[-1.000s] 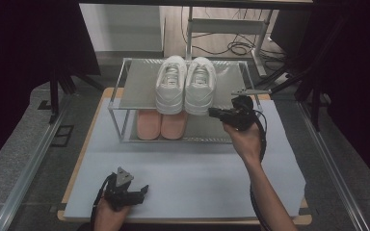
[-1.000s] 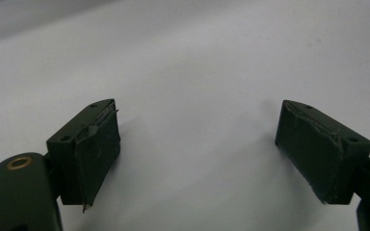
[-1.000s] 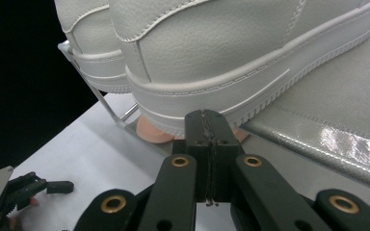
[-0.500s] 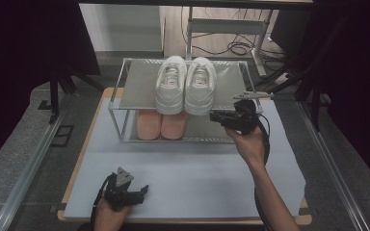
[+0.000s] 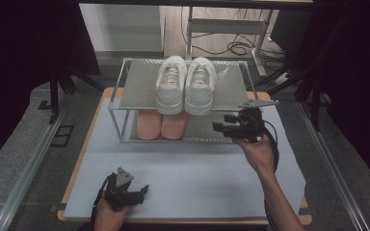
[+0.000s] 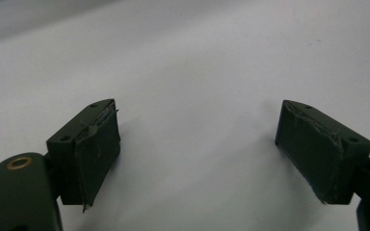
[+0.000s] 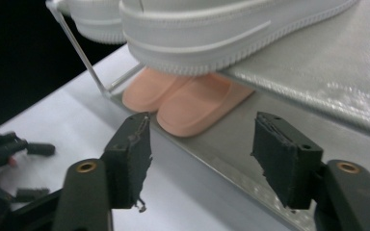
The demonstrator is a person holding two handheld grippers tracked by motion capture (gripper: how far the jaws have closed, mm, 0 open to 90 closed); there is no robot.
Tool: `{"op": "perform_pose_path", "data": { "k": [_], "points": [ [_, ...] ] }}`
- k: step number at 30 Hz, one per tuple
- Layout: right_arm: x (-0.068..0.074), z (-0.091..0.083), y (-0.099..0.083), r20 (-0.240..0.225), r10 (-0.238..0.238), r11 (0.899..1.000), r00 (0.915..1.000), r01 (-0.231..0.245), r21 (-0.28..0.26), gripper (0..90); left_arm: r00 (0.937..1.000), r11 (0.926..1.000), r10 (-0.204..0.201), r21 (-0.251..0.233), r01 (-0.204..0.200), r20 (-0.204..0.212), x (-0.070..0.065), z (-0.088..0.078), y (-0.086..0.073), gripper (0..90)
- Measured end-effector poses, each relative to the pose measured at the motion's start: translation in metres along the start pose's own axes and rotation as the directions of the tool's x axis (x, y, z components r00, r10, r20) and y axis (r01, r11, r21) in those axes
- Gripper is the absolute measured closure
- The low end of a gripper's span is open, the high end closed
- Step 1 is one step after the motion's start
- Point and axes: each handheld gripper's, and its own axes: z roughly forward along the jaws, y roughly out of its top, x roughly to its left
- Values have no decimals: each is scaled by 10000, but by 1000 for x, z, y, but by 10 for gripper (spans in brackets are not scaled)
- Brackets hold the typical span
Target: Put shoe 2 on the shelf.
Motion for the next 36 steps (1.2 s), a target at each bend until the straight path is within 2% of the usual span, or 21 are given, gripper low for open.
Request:
{"op": "perform_pose_path", "data": {
  "k": [5,9,20,26,31,36],
  "points": [
    [-2,-7,-10,-133,-27,10000,9999,27,7,306,10000,10000,-31,-2,31,3,0,0,0,156],
    [-3,-10,-17,84,-343,9992,9994,341,216,256,10000,10000,2,-2,-2,0,0,0,0,156],
    [-7,-19,-45,369,-610,9969,9975,590,523,152,10000,10000,15,-13,-15,-18,0,0,0,157],
    [-12,-23,-71,528,-701,9950,9961,661,747,134,10000,10000,20,-9,-20,-29,0,0,0,157],
    [-19,-24,-95,672,-484,9956,9966,428,829,115,10000,10000,55,22,-55,-25,0,0,0,157],
    [-30,-24,-125,956,-273,9945,9950,174,1030,65,10000,10000,26,22,-26,-25,0,0,0,157]
  ]
}}
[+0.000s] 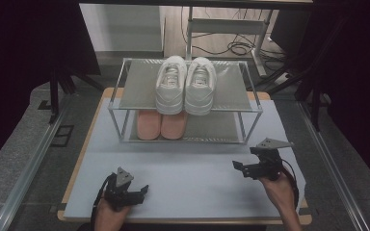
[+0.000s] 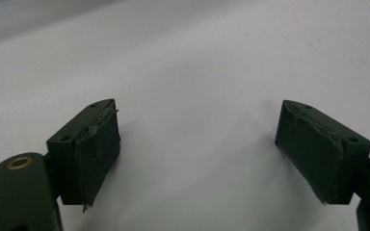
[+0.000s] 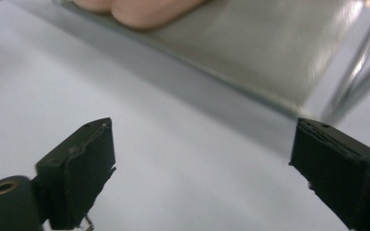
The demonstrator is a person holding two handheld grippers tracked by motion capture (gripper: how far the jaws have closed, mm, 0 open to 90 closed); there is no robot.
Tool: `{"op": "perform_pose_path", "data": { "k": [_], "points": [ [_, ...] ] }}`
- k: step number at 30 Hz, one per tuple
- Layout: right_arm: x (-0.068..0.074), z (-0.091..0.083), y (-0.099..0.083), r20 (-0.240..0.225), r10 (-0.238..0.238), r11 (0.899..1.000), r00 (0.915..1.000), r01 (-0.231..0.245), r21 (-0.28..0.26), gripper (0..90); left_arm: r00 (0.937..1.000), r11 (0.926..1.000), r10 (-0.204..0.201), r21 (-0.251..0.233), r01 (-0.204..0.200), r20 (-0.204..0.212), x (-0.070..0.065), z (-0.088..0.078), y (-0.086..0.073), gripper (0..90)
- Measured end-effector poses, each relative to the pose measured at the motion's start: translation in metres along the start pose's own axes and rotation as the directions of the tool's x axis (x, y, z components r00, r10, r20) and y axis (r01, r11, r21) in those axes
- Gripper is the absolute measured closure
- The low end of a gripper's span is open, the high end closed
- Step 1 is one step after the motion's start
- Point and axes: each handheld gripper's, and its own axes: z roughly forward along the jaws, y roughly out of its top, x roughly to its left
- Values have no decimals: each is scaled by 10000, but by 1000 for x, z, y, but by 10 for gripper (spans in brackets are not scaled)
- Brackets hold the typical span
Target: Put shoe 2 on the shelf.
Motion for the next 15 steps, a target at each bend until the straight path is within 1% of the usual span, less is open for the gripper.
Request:
{"op": "perform_pose_path", "data": {
  "k": [5,8,12,13,15],
  "points": [
    [-6,6,-31,398,24,9994,9992,-37,330,33,10000,10000,-2,-3,2,-1,0,0,0,157],
    [-8,12,-47,574,62,9978,9983,-99,653,26,10000,10000,-1,-4,1,-1,0,0,0,157],
    [-13,20,-65,676,215,9953,9975,-277,923,25,10000,10000,-4,-3,4,-1,0,0,0,157],
    [-14,22,-69,707,255,9949,9972,-322,956,22,10000,10000,-4,-4,4,-1,0,0,0,157],
    [-14,23,-73,817,144,9966,9966,-209,799,33,10000,10000,0,-3,0,-2,0,0,0,157]
  ]
}}
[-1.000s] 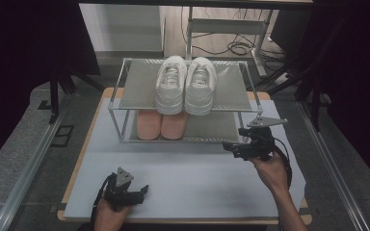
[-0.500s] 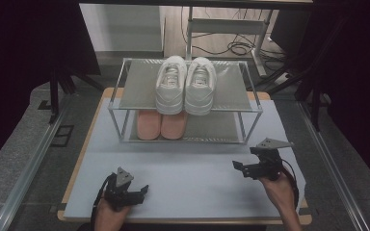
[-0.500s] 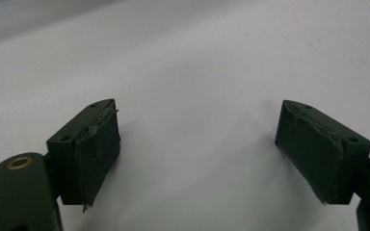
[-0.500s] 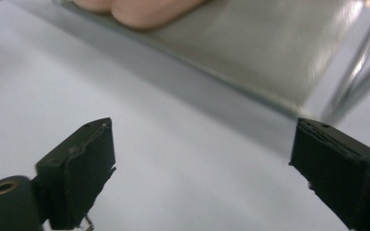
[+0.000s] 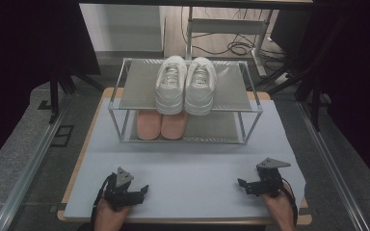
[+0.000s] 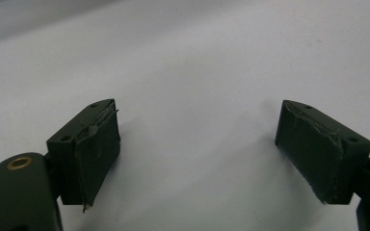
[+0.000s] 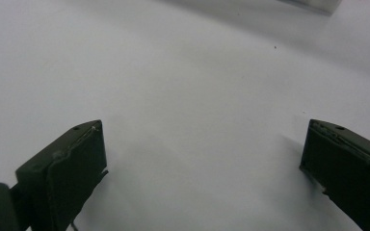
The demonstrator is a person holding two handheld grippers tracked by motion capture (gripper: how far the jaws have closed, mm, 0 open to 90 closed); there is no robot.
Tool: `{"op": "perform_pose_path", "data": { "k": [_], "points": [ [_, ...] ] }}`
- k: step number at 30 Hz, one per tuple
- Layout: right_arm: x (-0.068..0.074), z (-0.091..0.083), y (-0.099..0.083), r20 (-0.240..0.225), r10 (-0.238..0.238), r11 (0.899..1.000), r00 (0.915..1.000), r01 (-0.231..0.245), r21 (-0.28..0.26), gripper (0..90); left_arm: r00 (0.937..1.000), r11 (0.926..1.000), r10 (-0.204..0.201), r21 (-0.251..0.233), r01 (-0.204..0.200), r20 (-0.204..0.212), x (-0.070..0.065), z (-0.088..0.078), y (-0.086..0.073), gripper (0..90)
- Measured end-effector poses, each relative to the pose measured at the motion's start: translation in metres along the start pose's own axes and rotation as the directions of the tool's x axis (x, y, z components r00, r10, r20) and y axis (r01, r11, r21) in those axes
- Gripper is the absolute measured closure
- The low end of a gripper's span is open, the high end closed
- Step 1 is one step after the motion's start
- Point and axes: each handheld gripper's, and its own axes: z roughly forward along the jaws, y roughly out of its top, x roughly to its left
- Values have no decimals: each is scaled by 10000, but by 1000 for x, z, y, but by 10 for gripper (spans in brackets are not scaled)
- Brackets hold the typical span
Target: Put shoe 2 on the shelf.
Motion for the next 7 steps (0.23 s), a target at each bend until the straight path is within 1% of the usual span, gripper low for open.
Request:
{"op": "perform_pose_path", "data": {
  "k": [1,4,7],
  "points": [
    [1,0,0,97,-36,10000,9999,36,-1,32,10000,10000,-6,-1,6,3,0,0,0,157],
    [6,2,1,366,-375,9991,9986,367,227,21,10000,10000,-8,7,8,4,0,0,0,157],
    [5,2,0,342,-355,9992,9988,348,208,21,10000,10000,9,18,-9,-2,0,0,0,157]
  ]
}}
